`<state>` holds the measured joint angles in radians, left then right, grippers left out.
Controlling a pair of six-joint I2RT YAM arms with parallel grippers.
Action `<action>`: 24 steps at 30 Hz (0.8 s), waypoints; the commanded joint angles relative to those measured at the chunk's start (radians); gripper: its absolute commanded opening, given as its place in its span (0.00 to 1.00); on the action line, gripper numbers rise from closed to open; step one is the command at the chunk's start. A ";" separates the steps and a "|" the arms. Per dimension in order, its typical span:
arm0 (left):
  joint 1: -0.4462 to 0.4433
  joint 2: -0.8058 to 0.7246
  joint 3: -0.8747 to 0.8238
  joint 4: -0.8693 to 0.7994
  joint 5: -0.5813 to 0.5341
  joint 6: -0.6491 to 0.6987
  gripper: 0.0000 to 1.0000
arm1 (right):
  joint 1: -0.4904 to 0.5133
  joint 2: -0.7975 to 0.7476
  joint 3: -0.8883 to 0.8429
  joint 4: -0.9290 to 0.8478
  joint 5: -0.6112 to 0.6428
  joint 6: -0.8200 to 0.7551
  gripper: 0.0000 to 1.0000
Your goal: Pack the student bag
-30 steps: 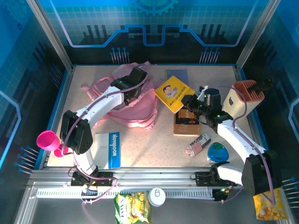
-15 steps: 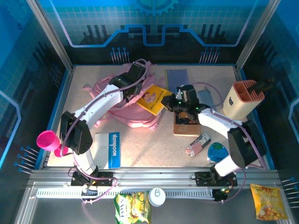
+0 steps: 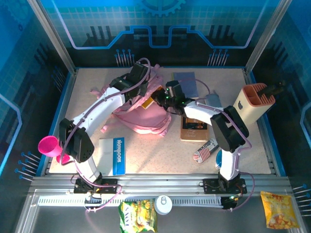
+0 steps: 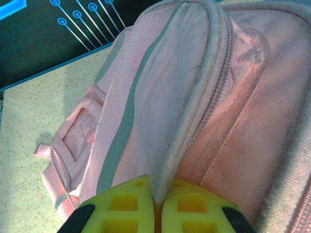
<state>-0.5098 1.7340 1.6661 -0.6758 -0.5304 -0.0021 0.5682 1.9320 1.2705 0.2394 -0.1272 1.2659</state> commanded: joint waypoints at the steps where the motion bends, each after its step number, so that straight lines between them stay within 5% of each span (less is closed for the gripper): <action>1: 0.010 -0.076 0.068 0.075 0.000 -0.057 0.00 | 0.020 0.044 0.085 0.055 0.102 0.056 0.10; 8: 0.023 -0.088 0.056 0.071 0.041 -0.087 0.00 | 0.039 0.206 0.230 0.044 0.078 0.187 0.13; 13: 0.038 -0.095 0.044 0.075 0.062 -0.104 0.00 | 0.031 0.276 0.294 0.066 -0.061 0.264 0.38; 17: 0.073 -0.111 -0.003 0.099 0.105 -0.141 0.00 | 0.016 0.203 0.217 0.077 -0.133 0.268 0.61; 24: 0.131 -0.135 -0.098 0.119 0.139 -0.205 0.00 | -0.032 -0.041 -0.050 0.056 -0.201 0.193 0.72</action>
<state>-0.4099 1.6619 1.5864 -0.6430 -0.3866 -0.1333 0.5606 2.0186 1.2831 0.2806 -0.2749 1.5051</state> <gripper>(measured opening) 0.073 0.708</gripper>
